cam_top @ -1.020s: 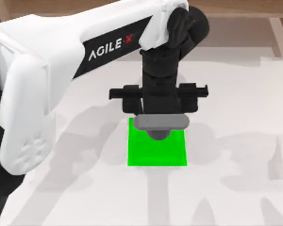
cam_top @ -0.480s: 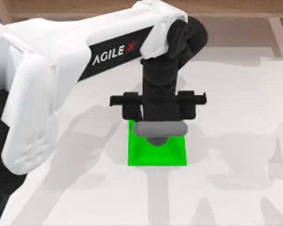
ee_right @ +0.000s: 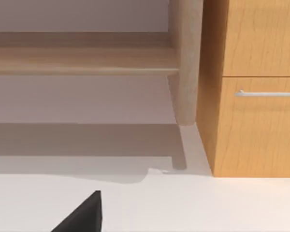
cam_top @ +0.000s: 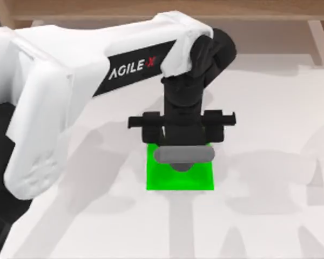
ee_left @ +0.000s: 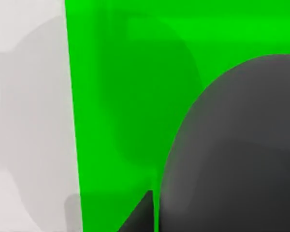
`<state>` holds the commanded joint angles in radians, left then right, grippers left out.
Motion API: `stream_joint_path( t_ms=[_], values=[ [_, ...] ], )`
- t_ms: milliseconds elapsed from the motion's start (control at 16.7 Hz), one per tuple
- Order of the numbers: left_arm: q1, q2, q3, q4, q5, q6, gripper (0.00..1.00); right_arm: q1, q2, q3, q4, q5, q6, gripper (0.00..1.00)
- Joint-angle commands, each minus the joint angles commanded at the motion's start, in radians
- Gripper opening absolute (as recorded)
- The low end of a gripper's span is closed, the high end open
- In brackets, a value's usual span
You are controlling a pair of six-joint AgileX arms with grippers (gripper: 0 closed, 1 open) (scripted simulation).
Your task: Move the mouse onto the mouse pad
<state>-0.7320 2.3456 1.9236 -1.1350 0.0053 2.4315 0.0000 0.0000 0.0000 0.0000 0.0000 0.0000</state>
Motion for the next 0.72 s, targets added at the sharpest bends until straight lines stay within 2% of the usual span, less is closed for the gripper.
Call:
stream_joint_path(
  t_ms=[300, 720],
  values=[
    [0.000, 0.008, -0.007, 0.004, 0.000, -0.001, 0.00, 0.000, 0.000, 0.000, 0.000, 0.000, 0.000, 1.00],
    [0.000, 0.008, -0.007, 0.004, 0.000, -0.001, 0.53, 0.000, 0.000, 0.000, 0.000, 0.000, 0.000, 1.00]
  ],
)
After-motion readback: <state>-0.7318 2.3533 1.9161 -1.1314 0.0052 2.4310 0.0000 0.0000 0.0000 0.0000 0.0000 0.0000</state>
